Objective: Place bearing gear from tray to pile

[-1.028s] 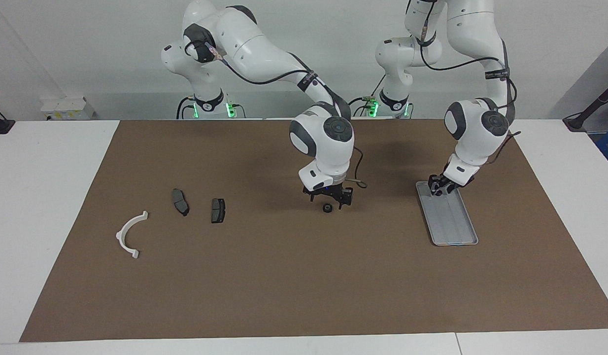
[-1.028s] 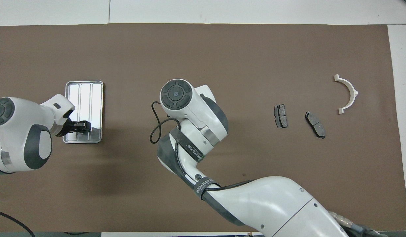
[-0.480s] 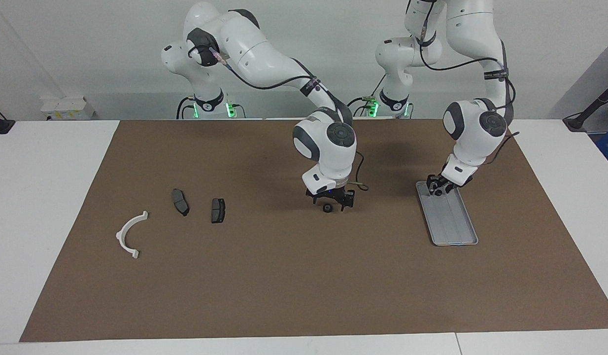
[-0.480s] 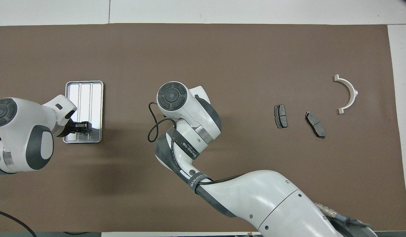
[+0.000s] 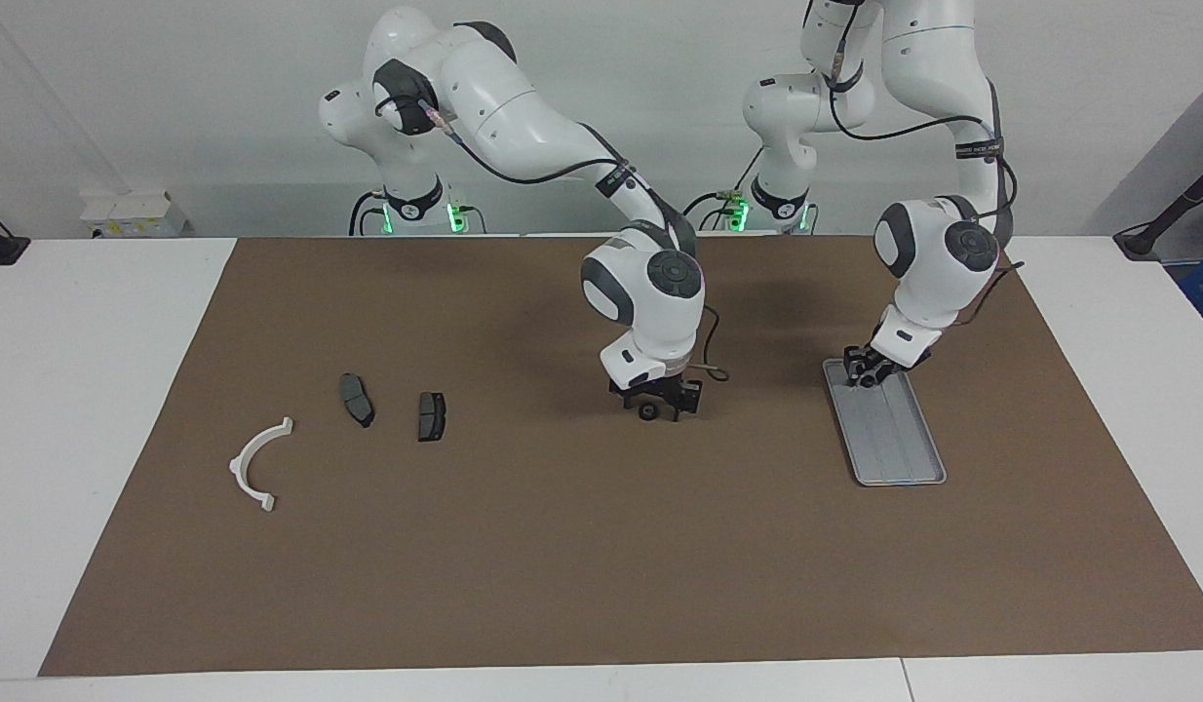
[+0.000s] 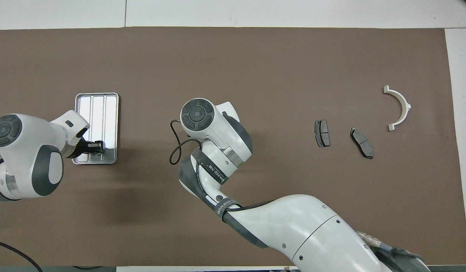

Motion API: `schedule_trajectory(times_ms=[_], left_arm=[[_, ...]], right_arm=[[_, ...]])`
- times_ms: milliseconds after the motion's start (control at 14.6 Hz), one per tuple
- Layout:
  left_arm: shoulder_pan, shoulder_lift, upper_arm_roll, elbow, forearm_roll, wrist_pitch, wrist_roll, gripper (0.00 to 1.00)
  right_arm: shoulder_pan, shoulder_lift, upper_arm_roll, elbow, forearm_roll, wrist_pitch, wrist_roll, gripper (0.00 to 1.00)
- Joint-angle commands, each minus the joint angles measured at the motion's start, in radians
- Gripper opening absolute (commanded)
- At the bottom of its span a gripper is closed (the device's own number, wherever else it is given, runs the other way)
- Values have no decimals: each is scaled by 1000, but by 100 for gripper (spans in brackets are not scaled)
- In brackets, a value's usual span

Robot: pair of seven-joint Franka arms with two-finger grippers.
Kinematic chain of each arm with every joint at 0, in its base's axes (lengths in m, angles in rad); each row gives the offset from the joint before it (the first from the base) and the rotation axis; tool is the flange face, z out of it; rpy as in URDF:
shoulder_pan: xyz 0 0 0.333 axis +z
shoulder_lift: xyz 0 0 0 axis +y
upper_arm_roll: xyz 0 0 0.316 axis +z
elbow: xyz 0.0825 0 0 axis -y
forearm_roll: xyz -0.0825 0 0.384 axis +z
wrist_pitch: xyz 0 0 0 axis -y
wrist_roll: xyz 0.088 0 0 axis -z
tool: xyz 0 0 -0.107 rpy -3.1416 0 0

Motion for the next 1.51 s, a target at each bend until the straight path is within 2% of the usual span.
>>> schedule_trajectory(times_ms=[0, 137, 206, 343, 411, 548, 685, 754, 822, 1028, 1097, 1302, 1439], left_arm=[[-2, -6, 0, -21, -9, 29, -6, 24], [0, -6, 0, -20, -9, 21, -6, 6], [1, -6, -2, -9, -9, 9, -6, 1], [1, -20, -2, 32, -9, -55, -6, 0], [0, -26, -2, 67, -9, -112, -6, 0], [-3, -52, -2, 143, -9, -218, -12, 0], [-3, -72, -5, 196, -9, -282, -29, 0], [-6, -72, -9, 219, -11, -293, -51, 0], [-31, -66, -15, 242, -15, -293, -104, 0], [-115, -54, -15, 276, -18, -301, -233, 0], [-139, -53, -15, 279, -22, -296, -273, 0], [-233, -48, -15, 284, -23, -260, -406, 0], [-271, -33, -15, 289, -28, -240, -460, 0]], right_arm=[[2, -6, -1, -16, -10, 11, 21, 81], [2, -6, -1, -14, -9, 11, 21, 71], [2, -6, 1, -14, -7, 13, 21, 65], [-3, -6, 1, -14, -6, 13, 21, 43], [-6, -6, 1, -16, -6, 19, 21, 37], [-9, -6, -1, -17, -6, 28, 20, 33], [-9, -4, 1, -17, -4, 31, 20, 22], [-9, -4, 1, -19, -4, 33, 20, 14], [-11, -4, 1, -19, -4, 30, 18, 0], [-14, -10, -6, 0, -16, -25, 9, 0], [-35, -21, -7, 15, -15, -82, -15, 0], [-107, -58, -1, 156, -3, -287, -151, 0], [-179, -117, -1, 173, 0, -358, -312, 0]])
